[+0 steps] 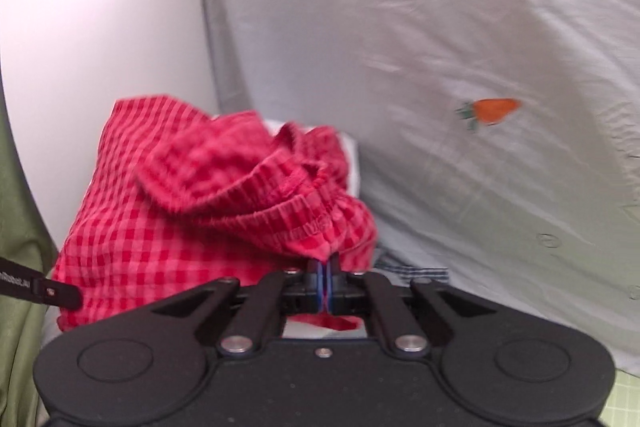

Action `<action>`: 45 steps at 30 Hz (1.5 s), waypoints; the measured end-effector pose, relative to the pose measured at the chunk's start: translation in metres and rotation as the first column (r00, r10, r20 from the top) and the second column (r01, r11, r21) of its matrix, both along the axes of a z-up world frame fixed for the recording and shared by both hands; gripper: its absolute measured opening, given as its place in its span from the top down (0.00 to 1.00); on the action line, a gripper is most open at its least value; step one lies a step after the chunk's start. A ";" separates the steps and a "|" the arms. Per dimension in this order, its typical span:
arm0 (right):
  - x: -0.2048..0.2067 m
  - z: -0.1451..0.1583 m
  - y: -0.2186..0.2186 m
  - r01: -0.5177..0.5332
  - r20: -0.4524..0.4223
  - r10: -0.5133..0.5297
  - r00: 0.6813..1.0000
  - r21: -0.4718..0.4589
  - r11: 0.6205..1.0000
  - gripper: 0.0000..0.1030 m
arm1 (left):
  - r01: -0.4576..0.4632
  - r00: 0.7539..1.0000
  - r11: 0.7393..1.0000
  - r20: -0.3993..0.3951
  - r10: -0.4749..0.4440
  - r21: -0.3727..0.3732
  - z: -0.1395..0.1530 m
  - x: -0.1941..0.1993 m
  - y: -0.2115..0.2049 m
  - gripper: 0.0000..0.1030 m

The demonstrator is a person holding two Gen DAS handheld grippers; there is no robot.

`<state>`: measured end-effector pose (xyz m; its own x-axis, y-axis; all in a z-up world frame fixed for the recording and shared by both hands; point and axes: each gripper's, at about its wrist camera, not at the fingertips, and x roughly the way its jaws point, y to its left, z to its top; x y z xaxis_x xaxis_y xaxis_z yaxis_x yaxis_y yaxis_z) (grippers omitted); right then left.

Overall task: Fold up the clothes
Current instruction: 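Grasp the red gingham shorts with both grippers and pull them off the pile, then lay the red shorts on the mat and open both grippers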

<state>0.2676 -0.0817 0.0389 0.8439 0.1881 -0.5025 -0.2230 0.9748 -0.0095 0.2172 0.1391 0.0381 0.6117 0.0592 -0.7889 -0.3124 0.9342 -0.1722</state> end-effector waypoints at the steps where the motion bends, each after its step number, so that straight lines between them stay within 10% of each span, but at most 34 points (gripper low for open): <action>1: -0.007 0.001 -0.010 0.015 0.010 -0.015 1.000 0.006 1.000 0.98 | 0.003 1.000 1.000 0.011 -0.003 0.006 0.003 -0.005 -0.003 0.88; 12: -0.122 -0.031 -0.156 0.231 -0.060 -0.227 0.972 0.089 0.969 0.98 | 0.105 0.994 0.994 0.008 -0.105 0.025 -0.008 -0.094 -0.085 0.88; 18: -0.187 -0.120 -0.274 0.422 -0.246 -0.426 0.871 -0.072 0.904 0.97 | 0.150 0.987 0.989 -0.055 -0.149 0.009 -0.045 -0.157 -0.158 0.87; 21: -0.220 -0.151 -0.317 0.532 -0.354 -0.560 0.749 -0.181 0.827 0.79 | 0.149 0.984 0.989 -0.097 -0.148 0.003 -0.057 -0.180 -0.184 0.69; 23: -0.250 -0.153 -0.333 0.590 -0.355 -0.595 0.721 -0.137 0.796 0.35 | 0.154 0.984 0.988 -0.098 -0.152 0.014 -0.060 -0.191 -0.198 0.45; 25: -0.269 -0.156 -0.334 0.616 -0.364 -0.602 0.711 -0.092 0.782 0.14 | 0.162 0.984 0.985 -0.087 -0.157 0.052 -0.061 -0.197 -0.209 0.25; 28: -0.284 -0.163 -0.326 0.642 -0.420 -0.586 0.693 -0.009 0.767 0.13 | 0.178 0.981 0.981 -0.088 -0.171 0.072 -0.062 -0.200 -0.222 0.18; 34: -0.278 -0.187 -0.288 0.628 -0.528 -0.471 0.707 0.162 0.761 0.14 | 0.252 0.963 0.965 -0.111 -0.244 0.067 -0.069 -0.195 -0.231 0.16; 40: -0.261 -0.205 -0.285 0.756 -0.572 -0.543 0.614 0.230 0.613 0.22 | 0.313 0.945 0.946 -0.128 -0.301 0.088 -0.073 -0.181 -0.219 0.16; 44: -0.261 -0.203 -0.291 0.767 -0.552 -0.567 0.611 0.236 0.597 0.92 | 0.315 0.943 0.945 -0.137 -0.303 0.083 -0.076 -0.168 -0.210 0.16; 45: -0.266 -0.197 -0.294 0.757 -0.534 -0.572 0.622 0.225 0.613 0.95 | 0.314 0.943 0.946 -0.139 -0.301 0.080 -0.077 -0.165 -0.210 0.16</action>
